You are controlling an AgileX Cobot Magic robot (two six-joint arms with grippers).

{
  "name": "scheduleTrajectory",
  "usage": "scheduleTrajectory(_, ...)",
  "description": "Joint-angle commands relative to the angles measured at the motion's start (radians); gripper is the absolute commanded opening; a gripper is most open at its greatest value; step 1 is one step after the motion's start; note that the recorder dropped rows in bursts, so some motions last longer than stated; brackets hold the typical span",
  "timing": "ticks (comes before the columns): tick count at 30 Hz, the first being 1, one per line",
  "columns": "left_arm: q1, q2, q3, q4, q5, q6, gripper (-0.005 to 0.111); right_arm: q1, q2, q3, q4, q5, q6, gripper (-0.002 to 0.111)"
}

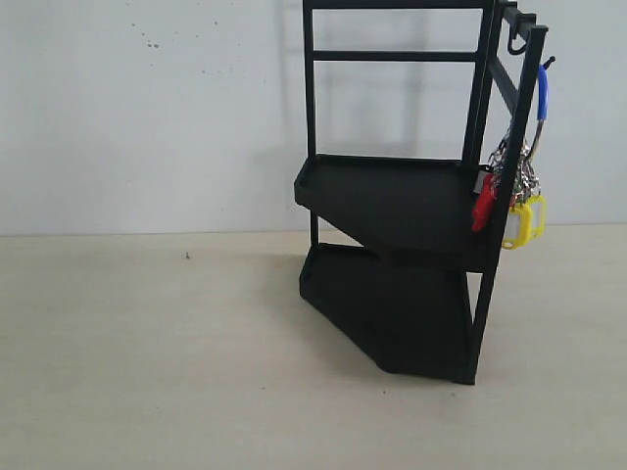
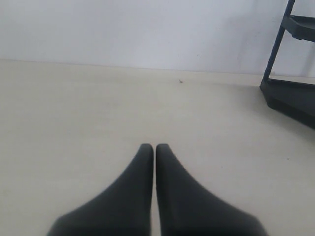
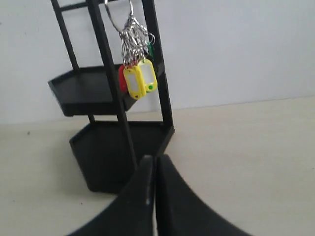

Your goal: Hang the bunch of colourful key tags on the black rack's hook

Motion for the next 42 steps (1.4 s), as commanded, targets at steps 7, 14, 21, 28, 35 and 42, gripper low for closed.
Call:
scheduleTrajectory(7,-0.001,-0.002,0.003,0.005,-0.008,0.003,0.004,-0.001,-0.003,0.004,-0.025,0.183,-0.109,0.0)
scheduleTrajectory(14,-0.001,-0.002,0.003,0.005,-0.008,0.003,0.004,-0.001,-0.003,0.004,-0.032,0.217,-0.109,0.0)
scheduleTrajectory(21,-0.001,-0.002,0.003,0.005,-0.008,0.003,0.004,-0.004,-0.003,0.004,-0.032,0.218,-0.106,0.0)
scheduleTrajectory(28,-0.001,-0.002,0.003,0.005,-0.008,0.003,0.004,-0.013,-0.003,0.004,-0.032,0.218,-0.106,0.0)
scheduleTrajectory(35,-0.001,-0.002,0.003,0.005,-0.008,0.003,0.004,-0.013,-0.003,0.004,-0.032,0.218,-0.106,0.0)
scheduleTrajectory(42,-0.001,-0.002,0.003,0.005,-0.008,0.003,0.004,-0.012,-0.003,0.004,-0.03,0.218,-0.104,0.0)
